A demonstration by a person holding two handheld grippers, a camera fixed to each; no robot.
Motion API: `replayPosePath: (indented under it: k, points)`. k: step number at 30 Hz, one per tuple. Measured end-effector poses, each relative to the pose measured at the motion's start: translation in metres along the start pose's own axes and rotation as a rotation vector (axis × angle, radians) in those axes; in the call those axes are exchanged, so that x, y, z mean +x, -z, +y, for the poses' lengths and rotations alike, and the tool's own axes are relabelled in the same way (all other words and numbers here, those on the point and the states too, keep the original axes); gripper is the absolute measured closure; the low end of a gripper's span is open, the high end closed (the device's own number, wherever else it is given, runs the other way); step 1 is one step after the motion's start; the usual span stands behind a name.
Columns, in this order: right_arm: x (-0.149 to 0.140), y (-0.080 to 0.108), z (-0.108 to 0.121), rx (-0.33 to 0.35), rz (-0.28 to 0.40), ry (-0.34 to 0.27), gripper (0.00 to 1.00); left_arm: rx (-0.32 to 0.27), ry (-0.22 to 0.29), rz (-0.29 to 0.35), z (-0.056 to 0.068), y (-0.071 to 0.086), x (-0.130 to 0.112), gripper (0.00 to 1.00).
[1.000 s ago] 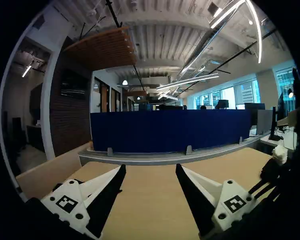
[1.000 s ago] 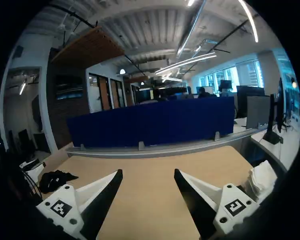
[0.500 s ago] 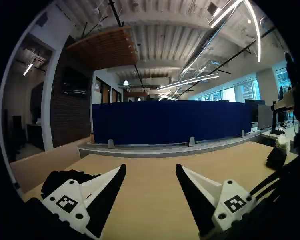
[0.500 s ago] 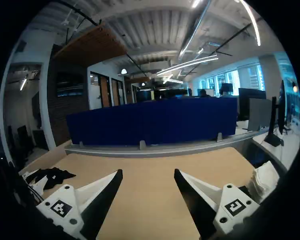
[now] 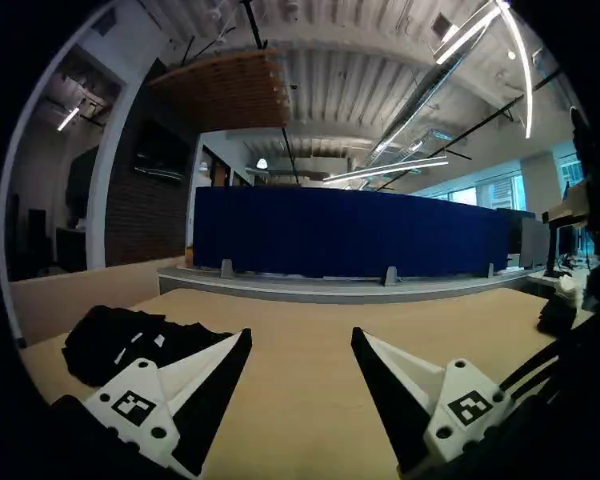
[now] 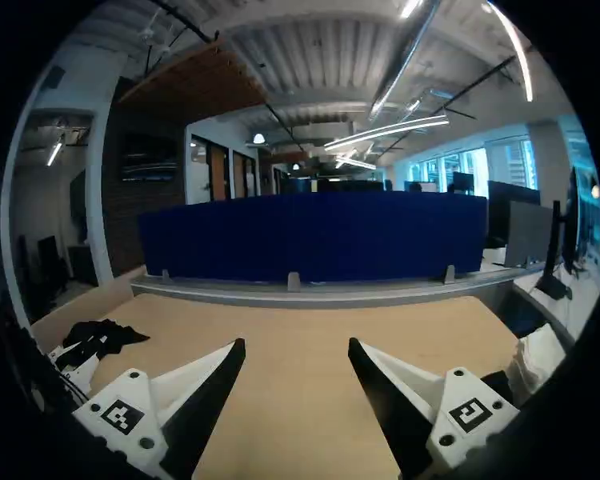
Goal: Fold towel
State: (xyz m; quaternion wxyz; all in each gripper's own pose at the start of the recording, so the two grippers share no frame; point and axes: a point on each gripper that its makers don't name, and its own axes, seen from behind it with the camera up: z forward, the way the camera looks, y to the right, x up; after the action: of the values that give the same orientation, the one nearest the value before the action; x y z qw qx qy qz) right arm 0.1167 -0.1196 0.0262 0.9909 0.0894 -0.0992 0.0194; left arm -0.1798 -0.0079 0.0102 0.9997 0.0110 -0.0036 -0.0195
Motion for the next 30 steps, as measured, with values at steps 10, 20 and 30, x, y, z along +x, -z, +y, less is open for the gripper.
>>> replayPosePath:
  k: [10,20,30]
  points:
    - [-0.002,0.001,0.005,-0.01,0.003,0.012,0.0,0.008,-0.019,0.0,-0.003,0.002,-0.013,0.08]
    - [0.003,0.007,0.008,-0.013,0.007,0.016,0.0,-0.003,-0.06,-0.005,0.003,0.002,-0.015,0.08]
    - [0.012,0.017,0.021,-0.019,0.037,0.004,0.0,-0.002,-0.063,-0.005,0.003,0.002,-0.016,0.08]
